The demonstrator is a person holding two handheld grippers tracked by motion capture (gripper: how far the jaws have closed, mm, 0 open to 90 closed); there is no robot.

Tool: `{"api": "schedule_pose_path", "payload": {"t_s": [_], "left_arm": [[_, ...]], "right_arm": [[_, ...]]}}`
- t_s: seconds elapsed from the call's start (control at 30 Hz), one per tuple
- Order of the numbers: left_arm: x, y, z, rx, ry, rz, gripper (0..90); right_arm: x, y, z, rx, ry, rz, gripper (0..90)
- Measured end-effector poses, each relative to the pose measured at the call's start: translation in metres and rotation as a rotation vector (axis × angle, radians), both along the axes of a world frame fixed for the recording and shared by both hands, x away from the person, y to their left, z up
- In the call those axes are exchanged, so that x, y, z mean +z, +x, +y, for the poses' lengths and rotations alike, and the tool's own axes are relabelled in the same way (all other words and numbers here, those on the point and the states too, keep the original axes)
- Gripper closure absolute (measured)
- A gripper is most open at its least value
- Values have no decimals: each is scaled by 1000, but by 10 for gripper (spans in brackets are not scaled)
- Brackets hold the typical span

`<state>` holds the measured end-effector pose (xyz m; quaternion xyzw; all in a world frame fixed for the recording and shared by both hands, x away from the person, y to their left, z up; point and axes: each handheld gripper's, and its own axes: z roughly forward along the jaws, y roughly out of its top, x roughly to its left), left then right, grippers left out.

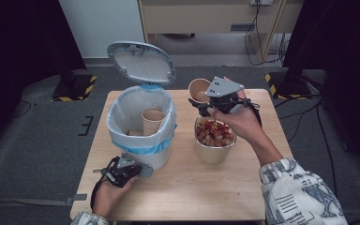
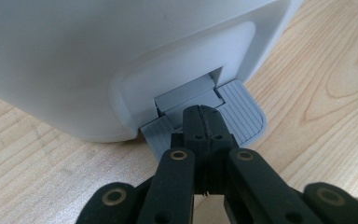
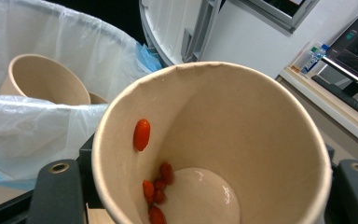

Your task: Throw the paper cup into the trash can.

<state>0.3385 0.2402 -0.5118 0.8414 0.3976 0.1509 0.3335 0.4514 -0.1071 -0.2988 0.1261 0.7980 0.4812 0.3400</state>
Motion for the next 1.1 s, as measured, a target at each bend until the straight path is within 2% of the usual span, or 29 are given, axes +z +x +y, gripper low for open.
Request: {"api": "schedule_pose_path", "payload": {"t_s": [0.77, 1.1], "left_arm": [[0, 0, 0, 0, -1, 1, 898], [0, 0, 0, 0, -2, 1, 898]], "right_arm": [[11, 3, 19, 49, 82, 71, 283], [17, 4, 32, 67, 93, 94, 282]]}}
